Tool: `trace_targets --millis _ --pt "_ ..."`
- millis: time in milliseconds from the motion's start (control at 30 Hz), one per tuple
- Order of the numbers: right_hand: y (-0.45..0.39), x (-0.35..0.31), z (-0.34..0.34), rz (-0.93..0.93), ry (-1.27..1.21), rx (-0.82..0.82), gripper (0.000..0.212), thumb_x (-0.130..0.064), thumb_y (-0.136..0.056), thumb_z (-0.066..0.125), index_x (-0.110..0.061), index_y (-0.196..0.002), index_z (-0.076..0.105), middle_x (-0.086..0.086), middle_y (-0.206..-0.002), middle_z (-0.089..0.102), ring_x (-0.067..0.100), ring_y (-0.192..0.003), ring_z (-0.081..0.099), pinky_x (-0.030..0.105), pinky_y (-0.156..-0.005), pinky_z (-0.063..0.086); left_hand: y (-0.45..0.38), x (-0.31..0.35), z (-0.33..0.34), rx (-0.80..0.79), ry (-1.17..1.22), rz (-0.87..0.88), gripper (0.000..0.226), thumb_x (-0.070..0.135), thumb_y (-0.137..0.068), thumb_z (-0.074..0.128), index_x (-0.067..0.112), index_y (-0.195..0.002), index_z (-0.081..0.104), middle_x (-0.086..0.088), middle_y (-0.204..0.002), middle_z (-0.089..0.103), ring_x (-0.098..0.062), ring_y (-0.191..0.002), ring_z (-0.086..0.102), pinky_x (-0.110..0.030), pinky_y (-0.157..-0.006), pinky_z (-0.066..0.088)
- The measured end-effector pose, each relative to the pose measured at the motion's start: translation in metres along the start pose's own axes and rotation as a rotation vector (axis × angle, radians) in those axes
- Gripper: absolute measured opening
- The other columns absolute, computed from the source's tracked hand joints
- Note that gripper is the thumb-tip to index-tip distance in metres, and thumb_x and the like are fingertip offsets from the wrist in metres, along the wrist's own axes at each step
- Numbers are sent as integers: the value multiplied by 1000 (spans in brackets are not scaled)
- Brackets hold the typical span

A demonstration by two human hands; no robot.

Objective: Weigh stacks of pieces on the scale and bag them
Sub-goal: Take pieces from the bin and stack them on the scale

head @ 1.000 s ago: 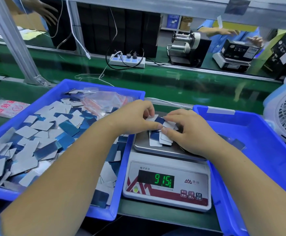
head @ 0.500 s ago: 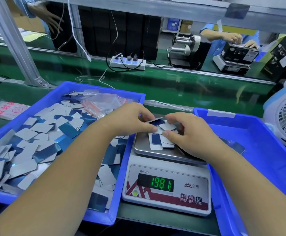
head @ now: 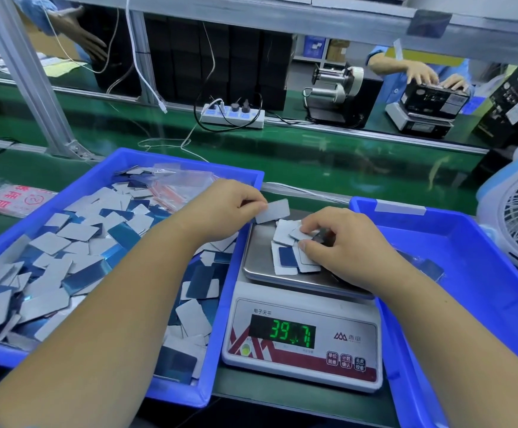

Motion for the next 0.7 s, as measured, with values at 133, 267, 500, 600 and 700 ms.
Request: trace_targets --millis 133,267,500,600,700 --pt "1 -3 -4 -14 -92 27 16 -34 -81 75 -28 -95 71 -18 -103 63 3 -82 55 14 -75 43 3 -11 -17 136 151 -98 24 23 -97 51 32 -88 71 13 -71 65 -3 -55 51 -21 -47 44" --pt "2 -5 -12 -8 -121 134 8 -35 -85 70 -30 -91 70 -13 -86 61 3 -76 50 8 -66 37 6 -32 -26 95 150 -295 20 30 -82 45 20 -65 50 11 -58 46 -10 -53 40 -27 -56 34" --pt "2 0 -11 43 -98 134 9 -24 -88 67 -30 -81 69 -12 -73 56 1 -72 49 7 -62 36 11 -56 -6 -280 -229 -540 22 25 -86 57 12 -92 74 -8 -100 67 -23 -77 57 -31 -68 44" --pt "2 1 -11 46 -89 134 11 -23 -88 66 -30 -80 69 -14 -72 56 -3 -71 50 5 -62 36 10 -47 -13 -128 -178 -492 17 27 -88 60 21 -85 75 1 -88 68 -14 -77 58 -25 -60 42" --pt "1 2 -11 50 -88 130 13 -23 -88 66 -32 -79 68 -15 -73 57 -4 -72 50 4 -63 36 7 -43 -18 2 -183 -474 21 22 -89 51 18 -84 71 2 -79 71 -13 -71 59 -23 -56 41"
Point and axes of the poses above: each hand's wrist, its own y-axis away from the middle knuckle, its own z-axis out of the palm, x = y × z, the point moved 5 cm from there along -y, towards the middle knuckle
